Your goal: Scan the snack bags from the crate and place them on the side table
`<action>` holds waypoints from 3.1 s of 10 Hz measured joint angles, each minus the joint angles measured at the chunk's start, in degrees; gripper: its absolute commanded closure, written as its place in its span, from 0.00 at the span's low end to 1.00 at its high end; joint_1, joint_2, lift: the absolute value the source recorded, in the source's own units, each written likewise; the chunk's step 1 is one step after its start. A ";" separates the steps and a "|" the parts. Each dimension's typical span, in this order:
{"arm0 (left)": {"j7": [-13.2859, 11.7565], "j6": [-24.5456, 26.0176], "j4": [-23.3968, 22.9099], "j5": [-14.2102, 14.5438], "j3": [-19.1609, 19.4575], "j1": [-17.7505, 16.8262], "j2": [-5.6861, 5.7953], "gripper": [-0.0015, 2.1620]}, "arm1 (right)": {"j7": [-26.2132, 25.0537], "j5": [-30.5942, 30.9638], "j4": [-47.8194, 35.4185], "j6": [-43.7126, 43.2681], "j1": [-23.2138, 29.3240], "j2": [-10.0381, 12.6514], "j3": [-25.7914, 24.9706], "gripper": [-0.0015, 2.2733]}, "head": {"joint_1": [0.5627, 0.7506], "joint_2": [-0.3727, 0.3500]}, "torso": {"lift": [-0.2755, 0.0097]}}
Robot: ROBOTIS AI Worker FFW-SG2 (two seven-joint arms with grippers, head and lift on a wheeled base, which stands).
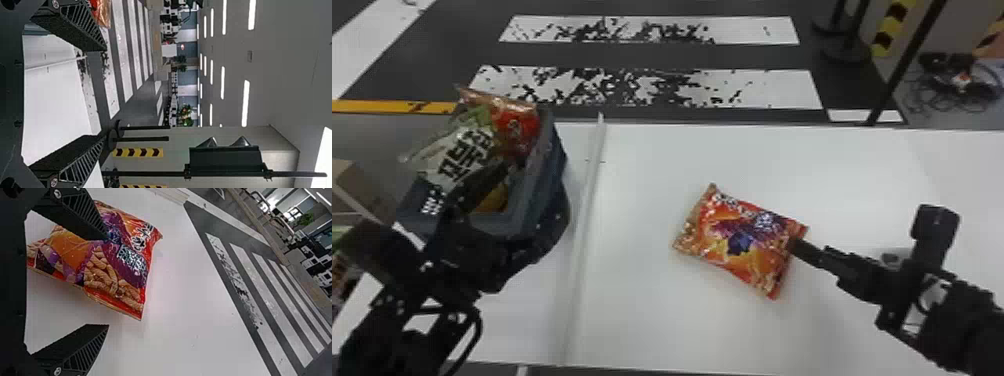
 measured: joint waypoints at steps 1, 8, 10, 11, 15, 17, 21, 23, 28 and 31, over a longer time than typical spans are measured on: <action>-0.06 0.22 0.09 0.06 -0.01 -0.05 0.00 0.04 | 0.04 -0.74 1.47 1.39 -1.35 -0.04 -0.52 0.04 | 0.70 0.55 | 0.64; -0.82 1.47 0.56 0.67 0.18 0.19 0.00 0.04 | 1.17 -0.53 13.04 3.12 -9.09 -0.43 1.02 0.04 | 0.70 0.58 | 0.64; -0.92 1.59 0.75 0.67 0.18 0.12 0.00 0.04 | 1.41 0.73 15.38 3.03 -10.00 -0.48 1.91 0.07 | 0.70 0.58 | 0.64; -0.92 1.64 0.92 0.67 0.18 0.07 0.00 0.04 | 1.78 0.92 15.99 2.95 -10.20 -0.48 2.20 0.22 | 0.70 0.59 | 0.64; -0.94 1.67 1.25 0.67 0.48 0.02 0.00 0.04 | 6.10 -0.66 15.41 3.12 -10.01 -0.40 0.93 0.95 | 0.70 0.61 | 0.64; -0.93 1.75 1.34 0.74 0.59 -0.03 0.00 0.04 | 6.88 -1.45 13.27 3.03 -8.89 -0.38 -0.15 0.97 | 0.70 0.60 | 0.64; -0.93 1.93 1.45 1.06 0.56 -0.19 0.00 0.04 | 7.45 0.08 6.63 4.49 -5.82 -0.19 0.40 0.40 | 0.70 0.61 | 0.64; -0.97 2.11 1.49 1.24 0.56 -0.27 0.00 0.04 | 7.84 5.37 1.17 5.70 -3.42 -0.18 3.05 0.02 | 0.70 0.63 | 0.64; -1.56 2.36 1.68 1.89 0.69 -0.19 0.00 0.04 | 8.20 9.19 -3.18 18.06 -2.59 -0.21 4.78 0.03 | 0.70 0.67 | 0.64; -1.81 2.37 1.83 2.06 0.62 -0.16 0.00 0.04 | 8.25 8.96 -2.93 18.36 -2.61 -0.21 4.50 0.03 | 0.70 0.66 | 0.64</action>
